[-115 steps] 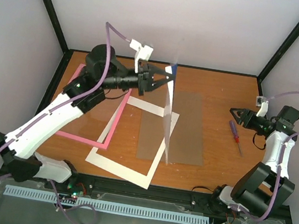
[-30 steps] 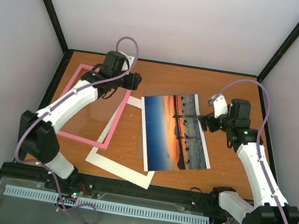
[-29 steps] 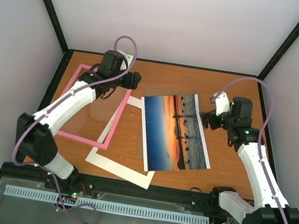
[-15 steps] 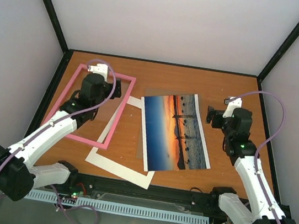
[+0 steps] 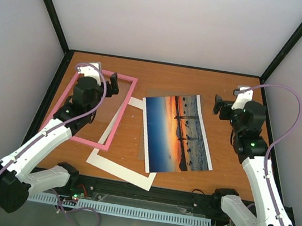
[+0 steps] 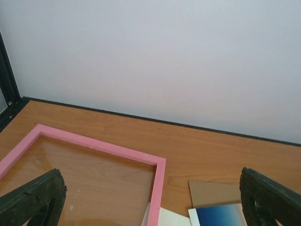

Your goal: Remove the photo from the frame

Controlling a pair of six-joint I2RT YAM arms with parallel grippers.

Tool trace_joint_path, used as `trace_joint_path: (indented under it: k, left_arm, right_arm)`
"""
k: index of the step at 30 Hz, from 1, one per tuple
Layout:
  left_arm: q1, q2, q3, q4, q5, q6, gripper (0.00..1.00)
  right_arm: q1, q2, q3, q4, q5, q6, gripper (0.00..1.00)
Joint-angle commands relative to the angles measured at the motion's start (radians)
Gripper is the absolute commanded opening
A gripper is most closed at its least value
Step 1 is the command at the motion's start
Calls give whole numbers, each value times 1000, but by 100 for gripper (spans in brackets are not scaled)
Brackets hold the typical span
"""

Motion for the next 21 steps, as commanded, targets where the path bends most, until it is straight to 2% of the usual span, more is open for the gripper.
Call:
trace_joint_path:
  k: [1,21]
  left_arm:
    - [3,3,7,38,-24,-18,100]
    - [-10,-3,-8,56,-32,5,100]
  right_arm:
    - [-4,1,-1,-21,-30,19,100]
    - [-5,3,23,-45,-23,48,100]
